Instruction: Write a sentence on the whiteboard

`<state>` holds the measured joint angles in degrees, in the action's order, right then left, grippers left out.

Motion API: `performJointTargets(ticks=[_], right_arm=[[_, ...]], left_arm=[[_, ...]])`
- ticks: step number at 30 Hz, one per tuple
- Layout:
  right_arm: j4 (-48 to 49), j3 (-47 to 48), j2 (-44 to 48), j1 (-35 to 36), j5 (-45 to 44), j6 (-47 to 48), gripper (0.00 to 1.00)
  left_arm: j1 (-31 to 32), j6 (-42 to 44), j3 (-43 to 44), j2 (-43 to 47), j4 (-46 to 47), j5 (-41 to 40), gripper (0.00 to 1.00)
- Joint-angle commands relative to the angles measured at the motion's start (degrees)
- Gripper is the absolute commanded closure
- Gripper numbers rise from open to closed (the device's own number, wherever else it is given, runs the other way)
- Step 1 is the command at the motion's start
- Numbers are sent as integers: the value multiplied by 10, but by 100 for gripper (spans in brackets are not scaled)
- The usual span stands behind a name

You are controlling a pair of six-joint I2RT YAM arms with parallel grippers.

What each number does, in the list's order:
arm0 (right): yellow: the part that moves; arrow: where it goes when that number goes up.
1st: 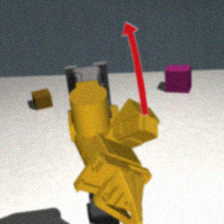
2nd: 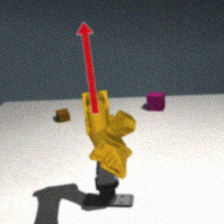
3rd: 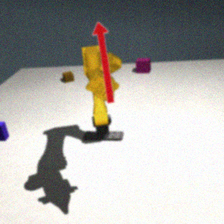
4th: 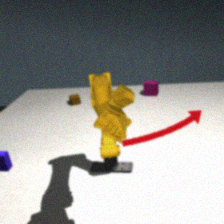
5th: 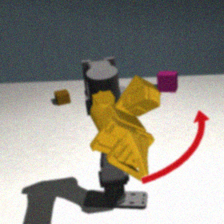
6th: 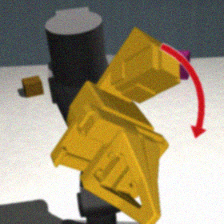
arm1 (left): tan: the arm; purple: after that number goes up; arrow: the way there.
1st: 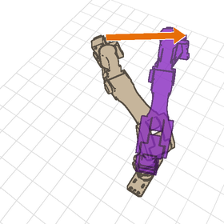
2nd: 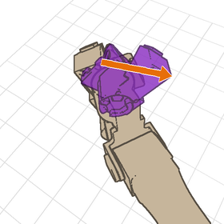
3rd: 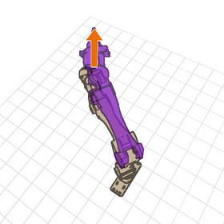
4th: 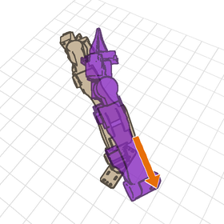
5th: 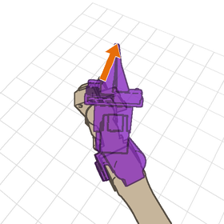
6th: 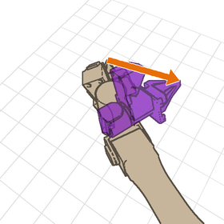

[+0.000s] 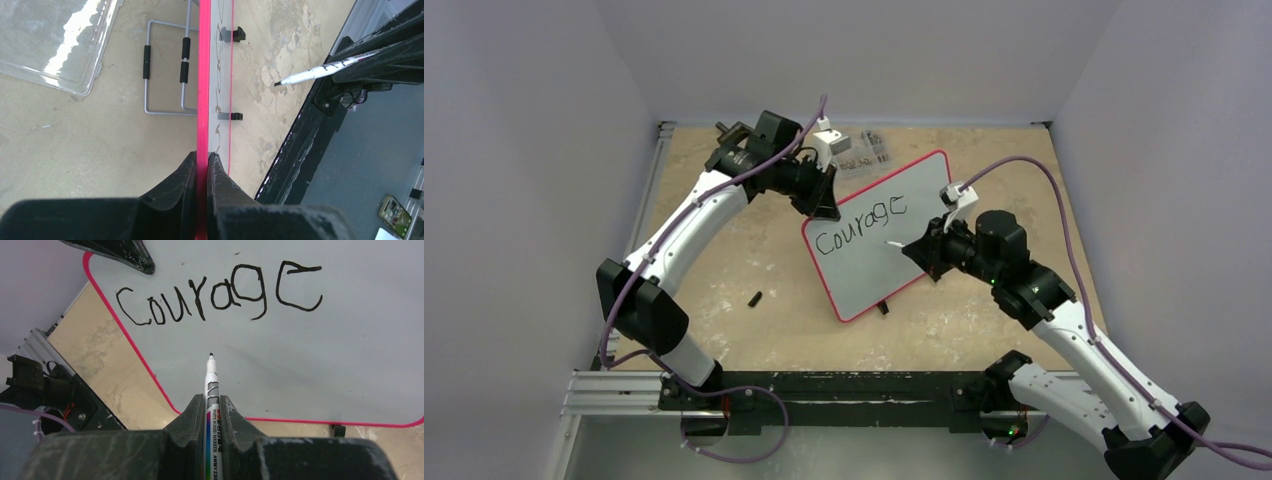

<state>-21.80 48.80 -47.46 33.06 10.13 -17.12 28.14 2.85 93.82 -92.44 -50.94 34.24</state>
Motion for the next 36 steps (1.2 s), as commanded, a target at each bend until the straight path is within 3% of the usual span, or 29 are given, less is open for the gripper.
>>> performJointTargets(ticks=[1,11,24,30,36], right_arm=[[35,-5,16,0,38,-14,100],[48,-41,36,1,4,-27,100],[-4,-26,70,0,-176,-59,100],[-8,-31,78,0,-182,-67,100],[5,-33,53,0,-129,-66,100]], left_arm=[[-27,1,1,12,33,-33,100],[-42,-12,0,8,39,-23,100],[-46,-15,6,-15,37,-8,100],[-46,-19,5,-17,39,-3,100],[-46,-20,7,-23,36,-1,100]])
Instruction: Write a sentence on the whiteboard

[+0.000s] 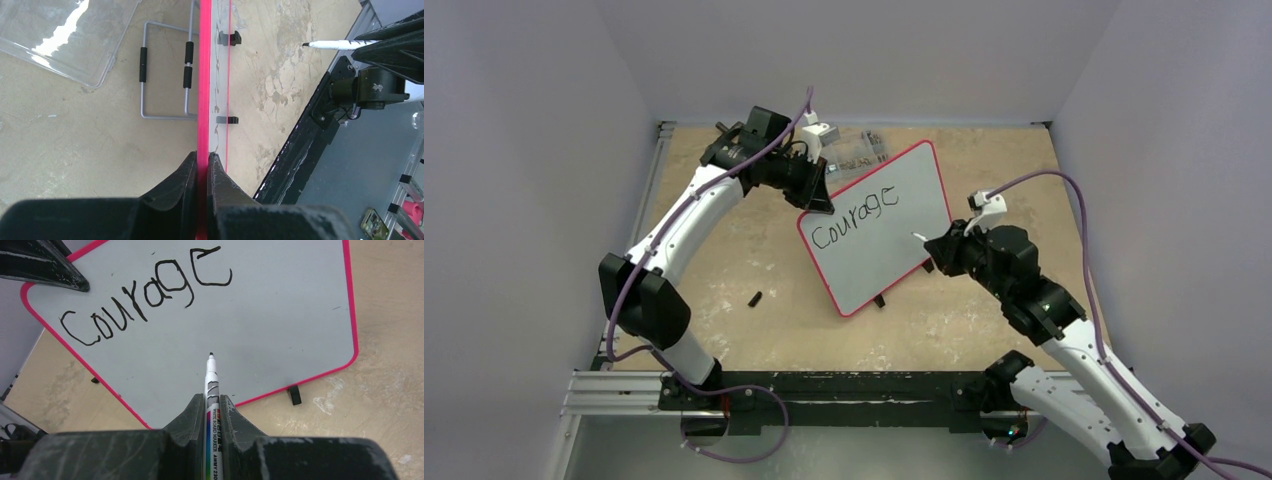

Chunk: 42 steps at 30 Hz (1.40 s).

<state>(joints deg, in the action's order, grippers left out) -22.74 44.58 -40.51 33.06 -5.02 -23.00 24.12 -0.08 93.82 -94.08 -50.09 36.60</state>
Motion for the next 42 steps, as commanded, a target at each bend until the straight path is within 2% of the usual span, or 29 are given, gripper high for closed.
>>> performJointTargets(ticks=[1,9,14,21,29,37,42], right_arm=[[16,9,-22,0,31,-7,100],[44,3,-28,1,107,2,100],[88,-18,-34,1,181,9,100],[146,-39,-58,4,240,9,100],[183,-47,-82,35,246,15,100],[210,-50,-101,98,198,25,100],[224,-59,-109,106,190,25,100]], left_arm=[[-6,10,8,-9,27,-24,100],[-6,16,12,-14,17,-30,100],[-7,17,11,-10,14,-32,100],[-7,16,12,-11,14,-28,100],[-10,13,13,-12,14,-23,100],[-10,12,14,-16,15,-18,100],[-11,11,13,-15,15,-19,100]])
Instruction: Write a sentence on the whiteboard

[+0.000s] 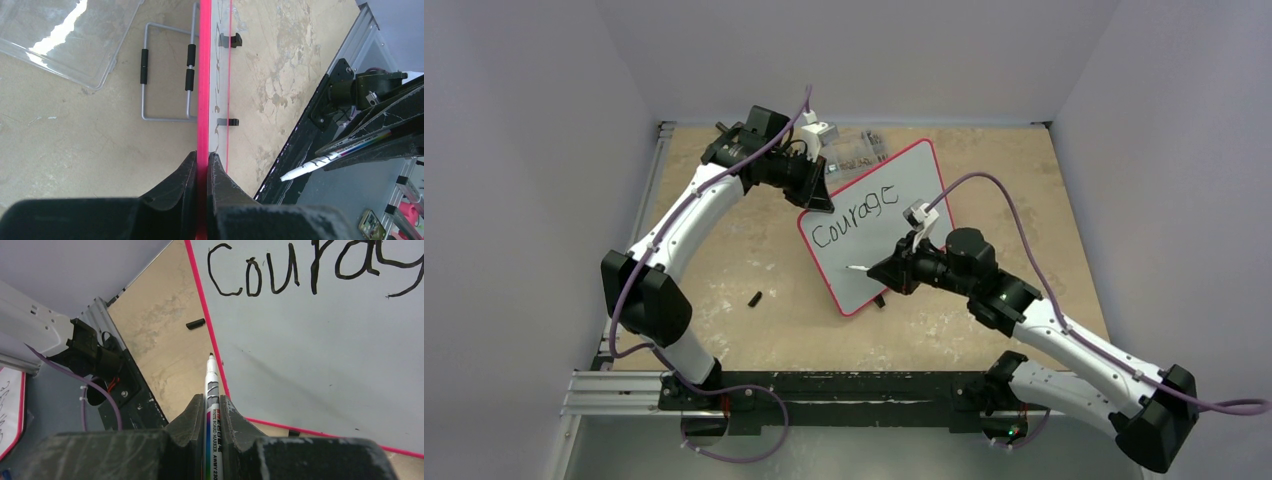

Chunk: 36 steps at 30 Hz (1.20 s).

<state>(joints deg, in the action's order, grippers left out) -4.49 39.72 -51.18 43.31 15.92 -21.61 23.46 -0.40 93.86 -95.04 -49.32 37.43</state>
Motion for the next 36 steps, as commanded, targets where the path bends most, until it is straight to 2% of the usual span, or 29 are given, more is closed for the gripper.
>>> performJointTargets(ticks=[1,36], right_arm=[[41,-12,-6,3,-18,12,100],[125,2,-105,59,-45,5,100]], left_arm=[[-4,15,13,-5,7,-27,100],[-7,9,11,-9,14,-20,100]])
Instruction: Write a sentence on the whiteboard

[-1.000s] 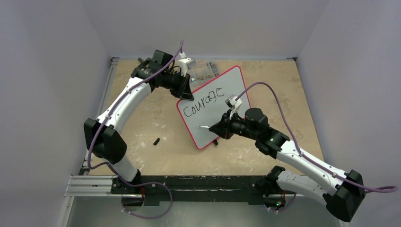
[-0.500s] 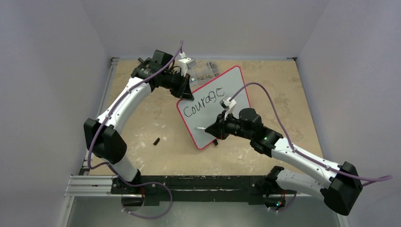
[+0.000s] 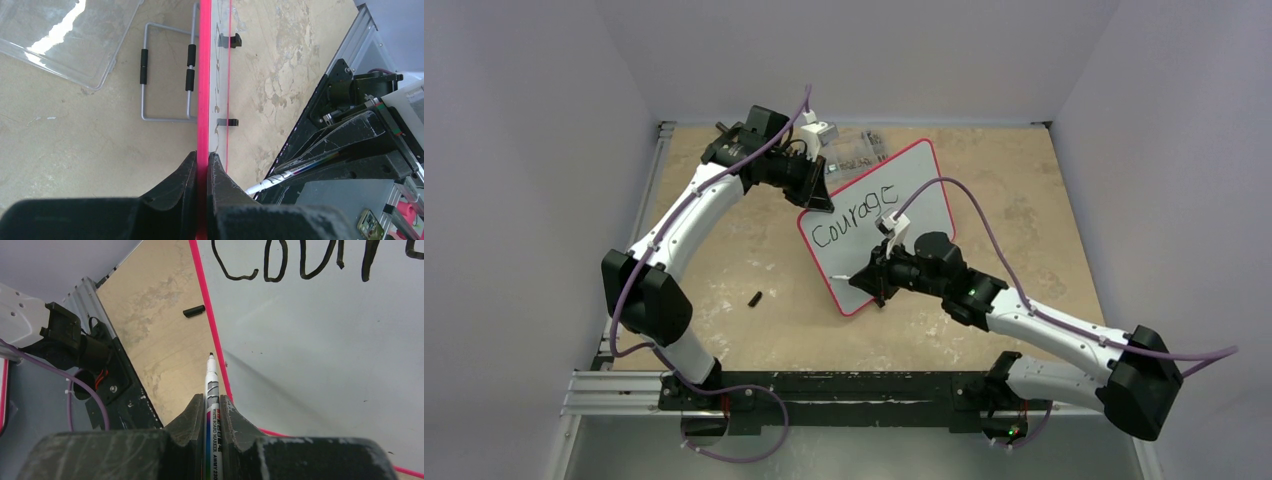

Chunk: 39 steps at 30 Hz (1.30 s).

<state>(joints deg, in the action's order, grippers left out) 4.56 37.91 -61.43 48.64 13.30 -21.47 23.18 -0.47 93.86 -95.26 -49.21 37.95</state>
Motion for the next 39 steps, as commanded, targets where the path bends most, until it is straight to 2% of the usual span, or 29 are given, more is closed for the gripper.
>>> performJointTargets(ticks=[1,13,25,30,39], right_arm=[[36,19,-4,6,-24,3,100],[46,10,-29,6,-96,-2,100],[14,4,5,6,-181,-14,100],[-2,8,18,6,-184,-3,100],[33,13,48,6,-111,-23,100]], left_arm=[[-4,9,10,-6,14,-25,100],[-4,10,11,-7,13,-24,100],[-4,9,11,-8,12,-25,100],[-4,10,11,-8,13,-25,100],[-4,10,11,-8,11,-26,100]])
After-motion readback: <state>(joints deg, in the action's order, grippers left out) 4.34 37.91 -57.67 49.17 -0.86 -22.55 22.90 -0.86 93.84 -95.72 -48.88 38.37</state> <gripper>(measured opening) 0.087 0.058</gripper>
